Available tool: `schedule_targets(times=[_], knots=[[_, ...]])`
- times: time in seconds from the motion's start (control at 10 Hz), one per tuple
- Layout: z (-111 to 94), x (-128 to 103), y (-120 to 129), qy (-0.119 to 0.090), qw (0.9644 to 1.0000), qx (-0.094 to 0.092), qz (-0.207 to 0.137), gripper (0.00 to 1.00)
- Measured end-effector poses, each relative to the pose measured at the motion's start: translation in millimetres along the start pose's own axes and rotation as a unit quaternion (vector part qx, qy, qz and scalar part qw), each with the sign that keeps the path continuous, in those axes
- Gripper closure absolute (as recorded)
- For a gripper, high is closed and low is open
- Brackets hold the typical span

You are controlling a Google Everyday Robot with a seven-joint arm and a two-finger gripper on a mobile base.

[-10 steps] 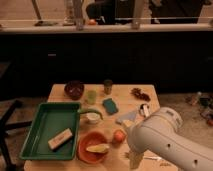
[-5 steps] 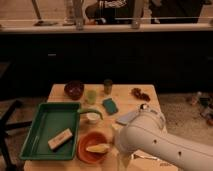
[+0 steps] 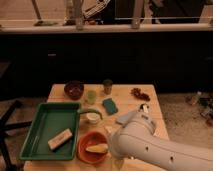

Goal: Place banana in purple bowl

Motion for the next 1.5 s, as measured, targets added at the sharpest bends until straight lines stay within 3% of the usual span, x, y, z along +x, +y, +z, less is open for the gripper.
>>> schedule_targets(times=[0.4,0.6,0.8,1.2,1.5], knots=[[-0.5,0.2,0.1,-0.003,1.0,0.003,0.003,0.0],[8.9,-1.3,2.9,-0.019,0.9985,0.027,0.043,0.0],[24.7,-13.0,5.9,-0.028,0.9975,0.03,0.058,0.0],[49.2,-23.3,5.3,-0.033,0.9969,0.029,0.066,0.0],[68.8,-28.5,-9.9,-0.042,0.9968,0.017,0.066,0.0]])
